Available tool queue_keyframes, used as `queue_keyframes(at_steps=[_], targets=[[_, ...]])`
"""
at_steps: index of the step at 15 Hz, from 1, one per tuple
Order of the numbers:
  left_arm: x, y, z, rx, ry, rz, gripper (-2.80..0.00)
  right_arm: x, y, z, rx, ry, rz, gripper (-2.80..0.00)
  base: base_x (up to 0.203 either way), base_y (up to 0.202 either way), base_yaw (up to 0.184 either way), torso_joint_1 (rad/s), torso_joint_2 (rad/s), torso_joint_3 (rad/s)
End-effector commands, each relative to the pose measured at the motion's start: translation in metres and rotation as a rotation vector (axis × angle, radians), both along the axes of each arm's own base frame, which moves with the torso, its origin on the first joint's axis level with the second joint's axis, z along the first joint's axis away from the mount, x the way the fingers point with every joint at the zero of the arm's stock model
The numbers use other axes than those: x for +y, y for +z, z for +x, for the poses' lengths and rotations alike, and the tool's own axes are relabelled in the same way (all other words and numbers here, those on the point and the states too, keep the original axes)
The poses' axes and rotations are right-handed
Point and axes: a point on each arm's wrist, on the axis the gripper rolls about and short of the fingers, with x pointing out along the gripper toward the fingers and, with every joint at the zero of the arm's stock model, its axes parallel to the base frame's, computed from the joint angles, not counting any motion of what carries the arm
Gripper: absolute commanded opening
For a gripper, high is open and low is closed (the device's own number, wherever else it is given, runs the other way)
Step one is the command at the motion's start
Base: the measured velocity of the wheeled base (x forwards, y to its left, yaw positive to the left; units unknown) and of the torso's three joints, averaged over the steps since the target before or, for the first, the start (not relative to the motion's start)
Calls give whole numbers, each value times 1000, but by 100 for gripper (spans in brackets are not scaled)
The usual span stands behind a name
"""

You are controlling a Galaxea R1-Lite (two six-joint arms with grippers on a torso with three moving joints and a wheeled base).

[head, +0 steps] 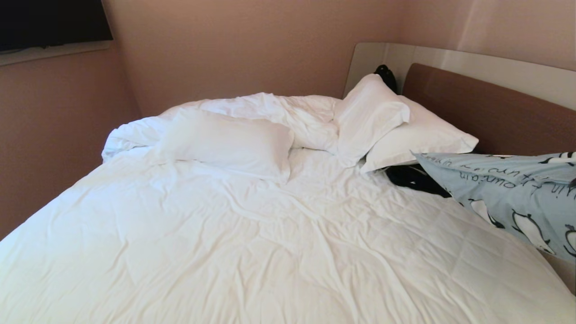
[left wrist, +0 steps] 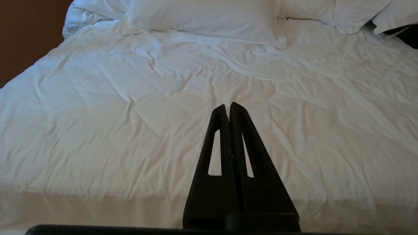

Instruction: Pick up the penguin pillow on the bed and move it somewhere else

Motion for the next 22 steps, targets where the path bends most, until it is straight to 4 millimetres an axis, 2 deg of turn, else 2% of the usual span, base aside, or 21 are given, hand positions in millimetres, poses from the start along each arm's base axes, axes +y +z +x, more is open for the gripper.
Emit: queue_keyframes(at_steps=[1, 4, 9, 18, 22], targets=[[0, 0, 0, -1, 1, 4, -280, 14, 12, -26, -56, 5, -27, -280, 0, 0, 0, 0, 0, 0], [0, 0, 0, -1, 1, 4, -280, 21, 13, -38, -70, 10, -35, -280, 0, 0, 0, 0, 0, 0], [0, 0, 0, -1, 0, 0, -280, 19, 4, -34, -39, 12, -15, -280, -1, 11, 1, 0, 0, 0], [0, 0, 0, -1, 0, 0, -280, 16, -4, -28, -12, 31, 7, -280, 0, 178, 1, 1, 3, 1], [0, 0, 0, -1, 0, 1, -280, 16, -3, -27, -15, 29, 5, -280, 0, 41, 2, 1, 3, 2]])
